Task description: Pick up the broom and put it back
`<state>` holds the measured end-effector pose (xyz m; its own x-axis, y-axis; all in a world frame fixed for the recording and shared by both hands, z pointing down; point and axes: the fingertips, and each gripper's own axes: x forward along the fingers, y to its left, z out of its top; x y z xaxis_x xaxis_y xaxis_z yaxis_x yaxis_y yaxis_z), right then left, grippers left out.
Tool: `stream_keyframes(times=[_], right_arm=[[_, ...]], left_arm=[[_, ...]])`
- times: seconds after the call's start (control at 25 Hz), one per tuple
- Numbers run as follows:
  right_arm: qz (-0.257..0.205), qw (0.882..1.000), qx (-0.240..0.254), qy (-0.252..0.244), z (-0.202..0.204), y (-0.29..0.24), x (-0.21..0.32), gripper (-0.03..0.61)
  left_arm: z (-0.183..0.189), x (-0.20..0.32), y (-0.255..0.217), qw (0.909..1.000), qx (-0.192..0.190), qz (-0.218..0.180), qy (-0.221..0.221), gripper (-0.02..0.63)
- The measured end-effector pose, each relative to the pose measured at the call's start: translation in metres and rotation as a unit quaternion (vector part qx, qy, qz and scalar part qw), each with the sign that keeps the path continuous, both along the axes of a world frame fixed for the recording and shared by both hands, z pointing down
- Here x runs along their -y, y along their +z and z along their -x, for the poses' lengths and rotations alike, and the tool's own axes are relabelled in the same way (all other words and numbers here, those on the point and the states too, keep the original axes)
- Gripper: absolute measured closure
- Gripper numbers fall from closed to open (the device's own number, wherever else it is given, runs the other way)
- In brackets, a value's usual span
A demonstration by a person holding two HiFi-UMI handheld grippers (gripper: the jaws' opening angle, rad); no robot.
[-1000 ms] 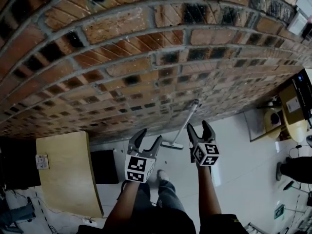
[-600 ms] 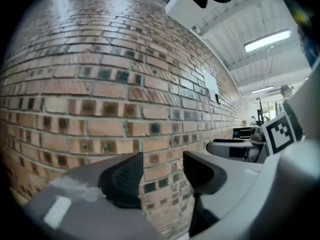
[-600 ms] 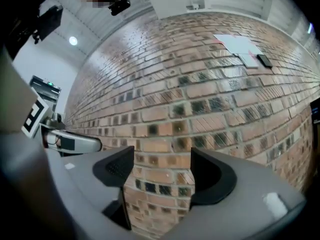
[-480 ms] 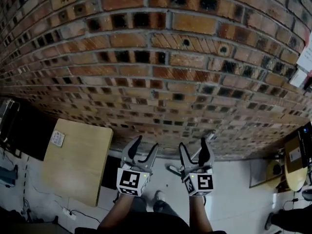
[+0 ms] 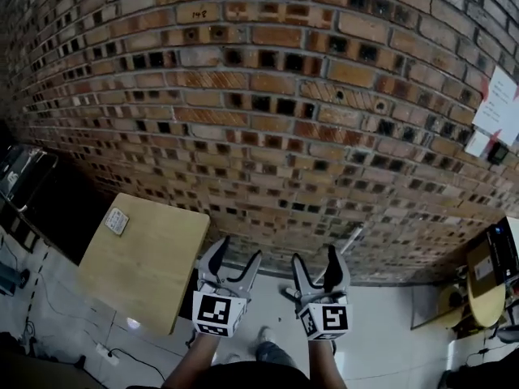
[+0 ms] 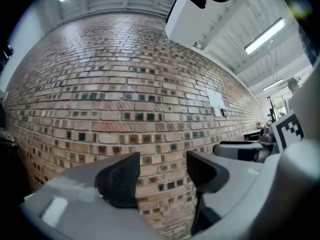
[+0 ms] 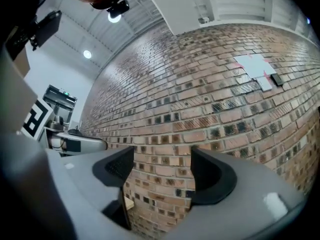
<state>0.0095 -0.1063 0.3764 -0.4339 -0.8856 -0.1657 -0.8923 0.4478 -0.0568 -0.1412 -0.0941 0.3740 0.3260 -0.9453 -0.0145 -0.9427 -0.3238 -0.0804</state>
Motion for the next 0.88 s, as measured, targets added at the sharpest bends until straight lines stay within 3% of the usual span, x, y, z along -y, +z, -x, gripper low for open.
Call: stream_keyframes(times=[0.16,0.36,0.64,0.88], right_arm=[[0.009,1.000,-0.013,0.014,0.018,0.005,-0.056,0.229],[0.027,0.998,-0.049,0.018,0.031,0.018,-0.105,0.229],[0.050,0.996,-0.069,0.026,0.004,0.016,-0.115,0.230],[0.042,0.997,-0.062,0.016,-0.014,0.009,-0.125,0.232]], left_arm=[[0.023,-0.051,0.005,0.9998,-0.018,0.001,-0.005,0.319],[0.021,-0.094,0.019,0.9992,-0.037,0.012,0.004,0.321],[0.002,-0.106,0.008,0.9996,-0.025,-0.007,-0.014,0.322],[-0.024,-0.109,0.013,0.9991,-0.039,0.012,-0.009,0.322]])
